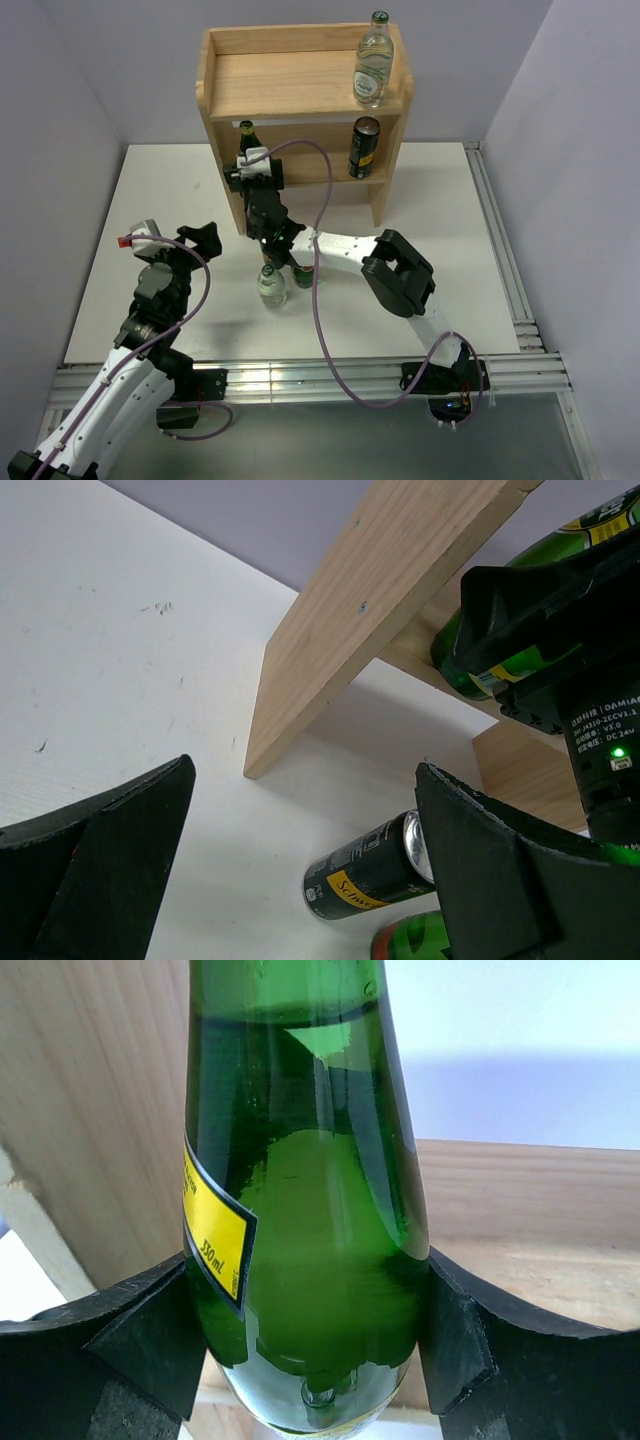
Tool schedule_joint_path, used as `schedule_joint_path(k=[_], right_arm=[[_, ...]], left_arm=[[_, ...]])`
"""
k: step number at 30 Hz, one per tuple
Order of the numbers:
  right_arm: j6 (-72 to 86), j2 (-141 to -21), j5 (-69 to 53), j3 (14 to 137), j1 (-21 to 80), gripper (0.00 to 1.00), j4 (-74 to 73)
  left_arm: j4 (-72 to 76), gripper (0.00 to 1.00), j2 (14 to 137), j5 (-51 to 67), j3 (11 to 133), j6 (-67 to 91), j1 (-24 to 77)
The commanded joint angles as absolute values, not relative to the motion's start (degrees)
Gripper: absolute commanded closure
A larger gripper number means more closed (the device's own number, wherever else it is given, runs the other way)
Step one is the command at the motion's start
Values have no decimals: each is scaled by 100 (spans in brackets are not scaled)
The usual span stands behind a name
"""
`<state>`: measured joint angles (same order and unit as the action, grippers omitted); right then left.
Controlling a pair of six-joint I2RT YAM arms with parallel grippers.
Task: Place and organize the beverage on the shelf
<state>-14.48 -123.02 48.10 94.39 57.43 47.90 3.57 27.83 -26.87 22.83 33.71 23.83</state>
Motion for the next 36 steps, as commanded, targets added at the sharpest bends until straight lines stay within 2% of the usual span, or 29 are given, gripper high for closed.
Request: schedule_joint_path(k=[1, 30, 32, 33, 35, 36], right_arm=[[-1266, -12261, 4658, 10019, 5625, 100, 5124], [-1292, -12929, 4658, 11101, 5511, 98, 4614], [-1301, -12911, 4728, 11048, 5511, 83, 4666], [-1318, -12885, 4746, 10952, 5511, 67, 4719], [-1318, -12824, 4737, 10907, 5502, 52, 4729], [-1327, -12815, 4729, 10855, 5502, 37, 4755]], left_arm=[[431, 1, 2716, -2768, 2303, 3340, 2408], [396, 1, 2663, -2830, 2312, 3313, 2400], [404, 1, 2663, -2821, 2312, 3313, 2400], [413, 1, 2663, -2821, 2312, 3313, 2408], [413, 1, 2663, -2821, 2312, 3313, 2408], [404, 1, 2663, -2821, 2312, 3313, 2408]])
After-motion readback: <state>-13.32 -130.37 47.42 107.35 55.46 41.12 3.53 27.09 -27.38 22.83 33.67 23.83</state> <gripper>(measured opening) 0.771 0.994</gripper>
